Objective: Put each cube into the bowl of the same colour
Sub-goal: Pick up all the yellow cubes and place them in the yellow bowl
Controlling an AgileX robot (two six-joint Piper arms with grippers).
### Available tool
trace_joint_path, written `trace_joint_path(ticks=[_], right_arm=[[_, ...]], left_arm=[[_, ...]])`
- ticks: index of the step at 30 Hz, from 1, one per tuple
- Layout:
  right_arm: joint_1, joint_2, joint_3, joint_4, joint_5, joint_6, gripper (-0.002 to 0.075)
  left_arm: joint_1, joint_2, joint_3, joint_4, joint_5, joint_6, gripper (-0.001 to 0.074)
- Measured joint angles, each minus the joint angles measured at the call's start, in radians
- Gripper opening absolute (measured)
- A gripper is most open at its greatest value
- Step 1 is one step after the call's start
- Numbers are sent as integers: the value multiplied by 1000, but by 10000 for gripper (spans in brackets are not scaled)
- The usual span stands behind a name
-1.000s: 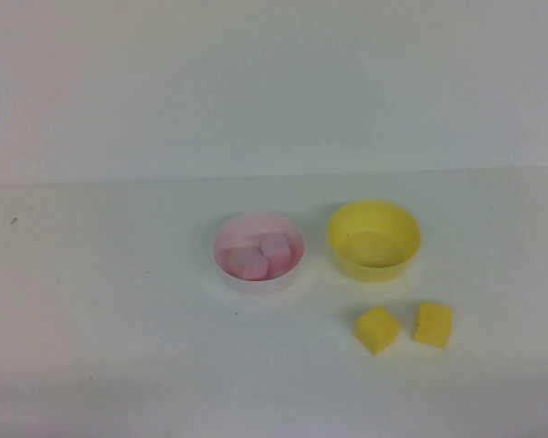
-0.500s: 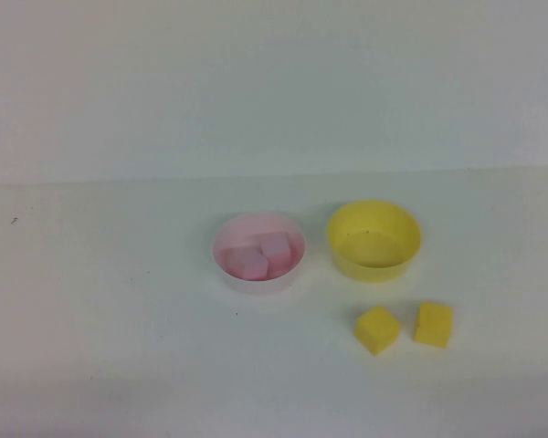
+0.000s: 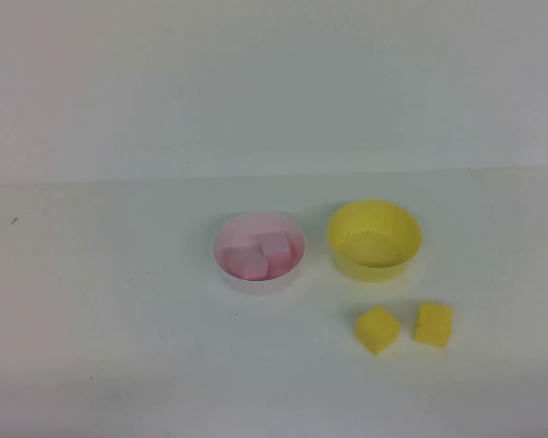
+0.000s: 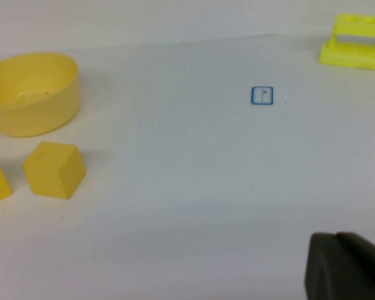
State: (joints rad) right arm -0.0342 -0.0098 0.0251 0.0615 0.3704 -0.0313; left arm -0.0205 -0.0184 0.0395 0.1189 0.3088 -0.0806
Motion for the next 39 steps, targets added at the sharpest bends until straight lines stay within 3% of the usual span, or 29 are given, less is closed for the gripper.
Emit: trace_joint_path(ticks=[19, 30, 34, 39], right_arm=[[0, 0, 0, -14, -66, 0, -2], [0, 0, 2, 33, -558, 114, -2], [0, 0, -7, 38, -760, 231, -2], [0, 0, -162, -23, -542, 298, -2]], left_arm=[[0, 0, 0, 0, 0, -7, 1], [0, 0, 0, 0, 0, -7, 1], [0, 0, 0, 0, 0, -7, 1], [-2, 0, 0, 0, 0, -7, 1]])
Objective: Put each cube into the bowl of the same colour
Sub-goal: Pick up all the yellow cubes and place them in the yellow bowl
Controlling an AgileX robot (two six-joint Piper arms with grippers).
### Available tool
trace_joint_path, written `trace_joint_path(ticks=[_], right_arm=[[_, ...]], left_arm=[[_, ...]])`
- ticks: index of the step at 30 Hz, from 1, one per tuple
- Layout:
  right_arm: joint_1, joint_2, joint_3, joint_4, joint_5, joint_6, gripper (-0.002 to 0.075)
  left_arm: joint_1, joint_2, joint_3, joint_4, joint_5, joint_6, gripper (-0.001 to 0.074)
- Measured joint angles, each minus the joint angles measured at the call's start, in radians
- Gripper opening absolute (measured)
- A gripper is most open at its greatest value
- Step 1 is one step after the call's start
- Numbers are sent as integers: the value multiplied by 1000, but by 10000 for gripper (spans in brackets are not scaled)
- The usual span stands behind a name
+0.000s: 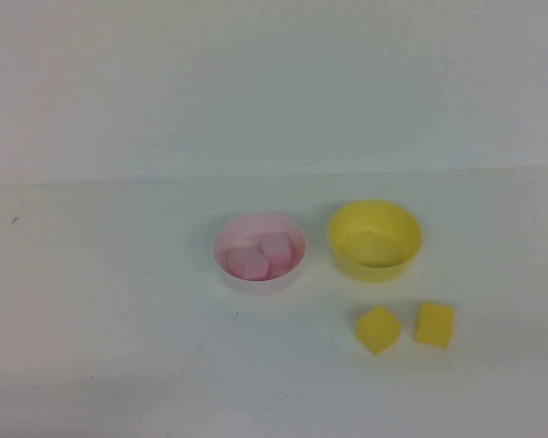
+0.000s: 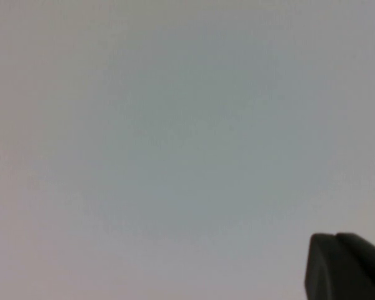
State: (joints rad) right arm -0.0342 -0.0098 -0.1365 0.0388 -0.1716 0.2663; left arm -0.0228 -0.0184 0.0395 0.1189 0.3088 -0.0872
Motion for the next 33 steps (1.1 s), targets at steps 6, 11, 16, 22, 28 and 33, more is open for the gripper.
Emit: trace_joint_path(ticks=[6, 11, 16, 22, 28, 33], right_arm=[[0, 84, -236, -78, 295, 4, -2], [0, 243, -381, -80, 448, -132, -2], [0, 352, -447, -49, 470, -325, -2], [0, 459, -458, 180, 471, -377, -2], [72, 683, -526, 254, 559, -549, -2], [207, 932, -690, 261, 718, -852, -2]], left_arm=[[0, 0, 0, 0, 0, 0, 1], [0, 0, 0, 0, 0, 0, 1], [0, 0, 0, 0, 0, 0, 1], [0, 0, 0, 0, 0, 0, 1], [0, 0, 0, 0, 0, 0, 1], [0, 0, 0, 0, 0, 14, 1]])
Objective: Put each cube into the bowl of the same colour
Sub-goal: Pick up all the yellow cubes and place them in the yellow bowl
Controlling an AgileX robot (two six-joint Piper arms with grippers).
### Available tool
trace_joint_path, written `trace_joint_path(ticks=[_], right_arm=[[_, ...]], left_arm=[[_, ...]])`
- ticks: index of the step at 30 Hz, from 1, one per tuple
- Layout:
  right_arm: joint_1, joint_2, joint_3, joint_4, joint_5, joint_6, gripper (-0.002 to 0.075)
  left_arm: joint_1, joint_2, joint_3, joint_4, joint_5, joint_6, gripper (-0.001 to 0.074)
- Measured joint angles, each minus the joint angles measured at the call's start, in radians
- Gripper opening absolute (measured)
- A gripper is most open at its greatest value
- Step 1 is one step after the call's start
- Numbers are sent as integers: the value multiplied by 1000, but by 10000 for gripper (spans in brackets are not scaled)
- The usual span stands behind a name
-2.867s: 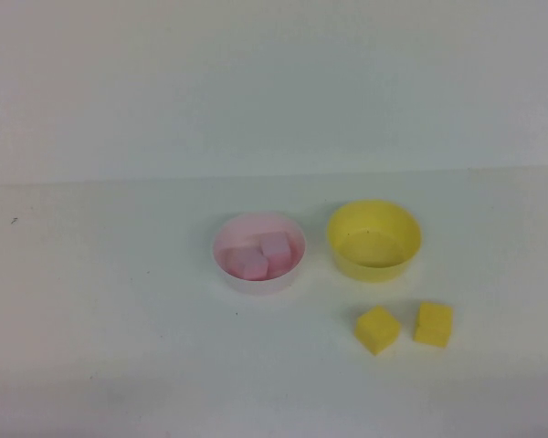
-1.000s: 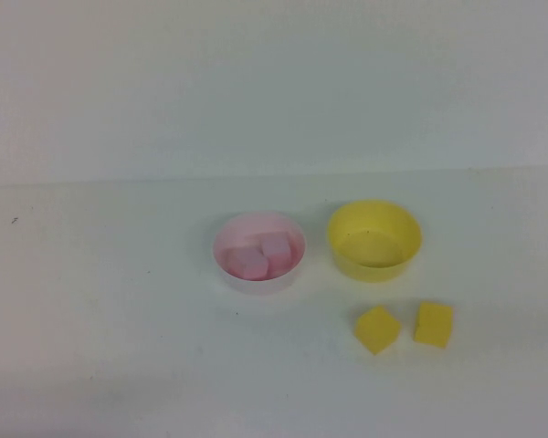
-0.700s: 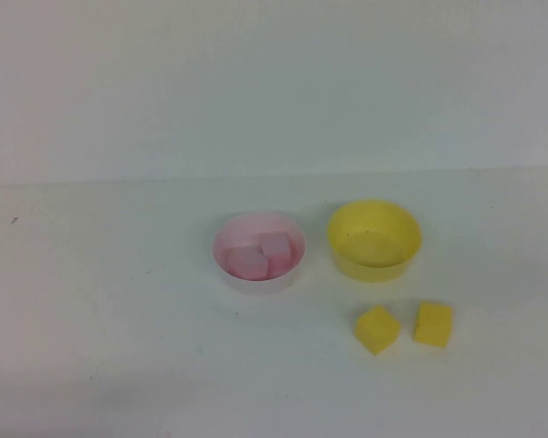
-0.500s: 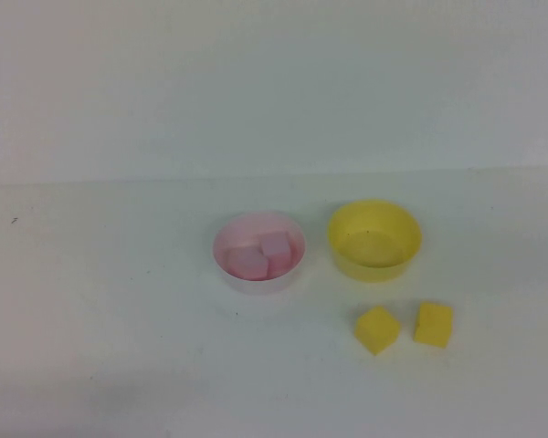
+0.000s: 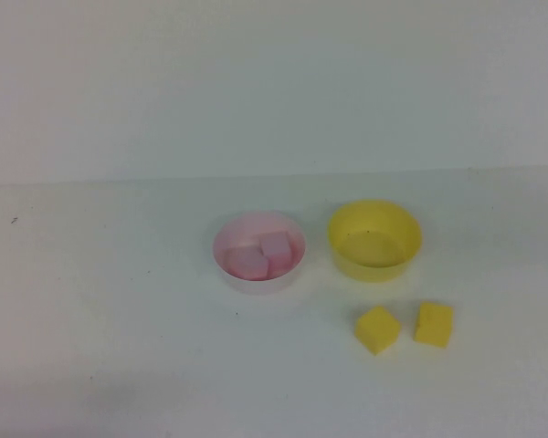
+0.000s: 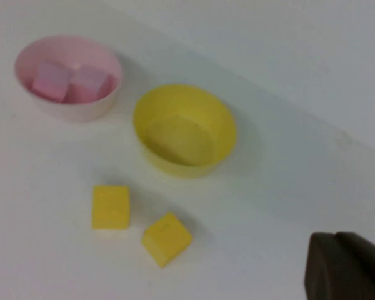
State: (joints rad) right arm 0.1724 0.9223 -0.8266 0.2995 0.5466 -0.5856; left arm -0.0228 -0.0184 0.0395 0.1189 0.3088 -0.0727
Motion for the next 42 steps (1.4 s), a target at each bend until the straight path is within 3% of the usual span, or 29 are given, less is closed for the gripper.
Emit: trace_joint_path(ticks=[3, 6, 12, 14, 20, 22, 31, 38, 42], right_arm=[[73, 124, -95, 0, 66, -156, -2], [120, 241, -189, 0, 152, -201, -2], [140, 504, -380, 0, 365, -33, 23], [140, 575, -427, 0, 408, 48, 81], [140, 750, -490, 0, 460, 223, 435], [140, 804, -493, -11, 466, 257, 494], [140, 969, -494, -43, 367, 437, 531], [140, 1069, -503, -45, 275, 462, 532], [141, 1105, -503, -47, 251, 450, 469]], left_arm=[[0, 0, 0, 0, 0, 0, 1], [0, 0, 0, 0, 0, 0, 0], [0, 0, 0, 0, 0, 0, 1], [0, 0, 0, 0, 0, 0, 1], [0, 0, 0, 0, 0, 0, 1], [0, 0, 0, 0, 0, 0, 1], [0, 0, 0, 0, 0, 0, 1], [0, 0, 0, 0, 0, 0, 1], [0, 0, 0, 0, 0, 0, 0]])
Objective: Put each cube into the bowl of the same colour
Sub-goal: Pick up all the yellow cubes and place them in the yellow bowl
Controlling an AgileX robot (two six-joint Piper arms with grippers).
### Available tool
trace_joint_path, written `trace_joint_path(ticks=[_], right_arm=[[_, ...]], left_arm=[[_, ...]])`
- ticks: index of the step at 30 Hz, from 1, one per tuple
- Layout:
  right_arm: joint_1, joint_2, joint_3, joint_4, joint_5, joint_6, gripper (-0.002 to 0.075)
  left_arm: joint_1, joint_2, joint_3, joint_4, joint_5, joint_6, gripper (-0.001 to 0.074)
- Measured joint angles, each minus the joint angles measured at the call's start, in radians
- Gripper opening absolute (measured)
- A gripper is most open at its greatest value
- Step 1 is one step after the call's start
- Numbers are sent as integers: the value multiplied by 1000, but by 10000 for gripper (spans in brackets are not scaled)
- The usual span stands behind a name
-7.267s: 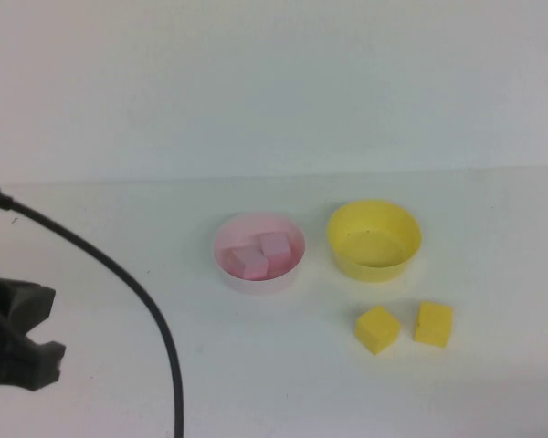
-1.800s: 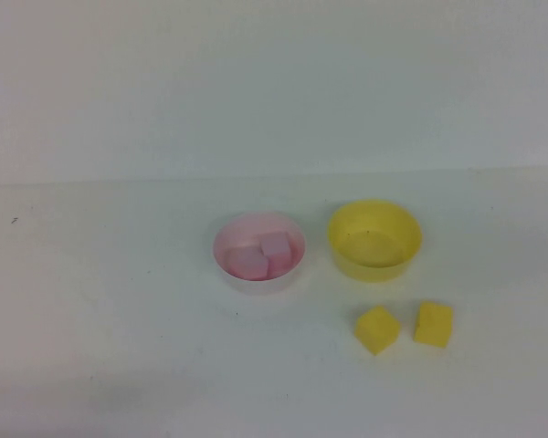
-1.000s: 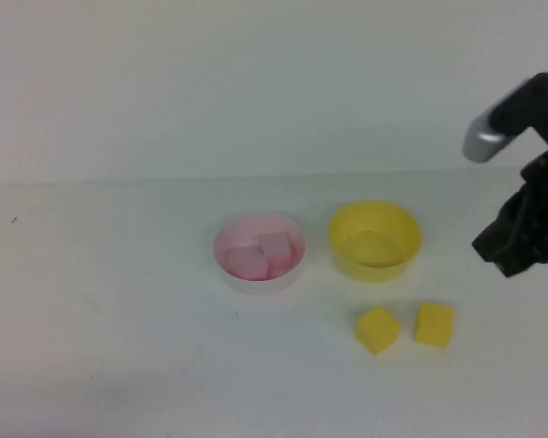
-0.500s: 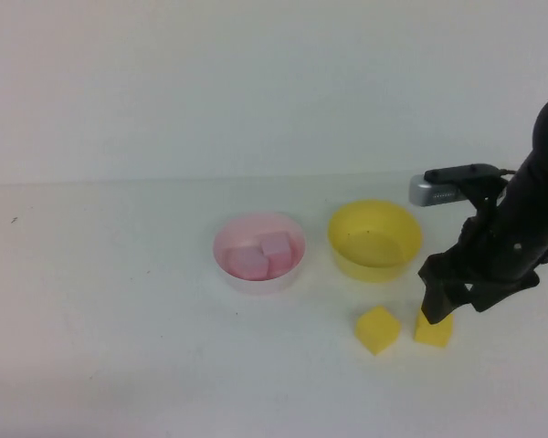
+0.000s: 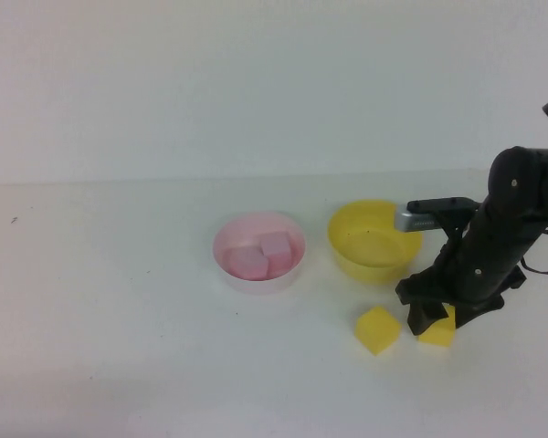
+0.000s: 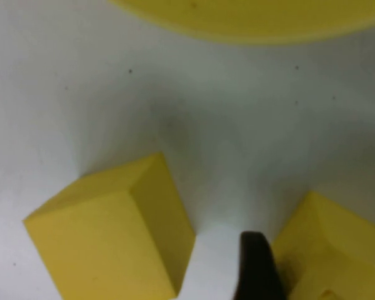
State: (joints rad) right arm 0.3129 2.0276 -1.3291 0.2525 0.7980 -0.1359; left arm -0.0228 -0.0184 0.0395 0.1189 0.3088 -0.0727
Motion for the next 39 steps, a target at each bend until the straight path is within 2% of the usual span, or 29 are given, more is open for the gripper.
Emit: trace_joint_path(ticks=[2, 4, 9, 15, 18, 25, 30, 31, 33, 35, 36, 39], right_arm=[[0, 6, -2, 0, -2, -16, 396], [0, 6, -9, -2, -2, -31, 366], [0, -2, -94, -4, 51, -75, 353], [0, -28, -344, -4, 156, -94, 352], [0, -9, -462, -4, 191, -96, 366], [0, 117, -602, -4, 229, -96, 498], [0, 138, -632, -4, 281, -99, 510], [0, 138, -639, -4, 297, -104, 489], [0, 138, -651, -4, 335, -126, 386], [0, 136, -659, 18, 387, -163, 199], [0, 136, -659, 35, 402, -177, 142], [2, 124, -661, 79, 423, -227, 43]], left_arm=[[0, 0, 0, 0, 0, 0, 1], [0, 0, 0, 0, 0, 0, 0], [0, 0, 0, 0, 0, 0, 1], [0, 0, 0, 0, 0, 0, 1], [0, 0, 0, 0, 0, 0, 1], [0, 0, 0, 0, 0, 0, 1], [0, 0, 0, 0, 0, 0, 1], [0, 0, 0, 0, 0, 0, 1], [0, 0, 0, 0, 0, 0, 1], [0, 0, 0, 0, 0, 0, 1], [0, 0, 0, 0, 0, 0, 0], [0, 0, 0, 0, 0, 0, 1]])
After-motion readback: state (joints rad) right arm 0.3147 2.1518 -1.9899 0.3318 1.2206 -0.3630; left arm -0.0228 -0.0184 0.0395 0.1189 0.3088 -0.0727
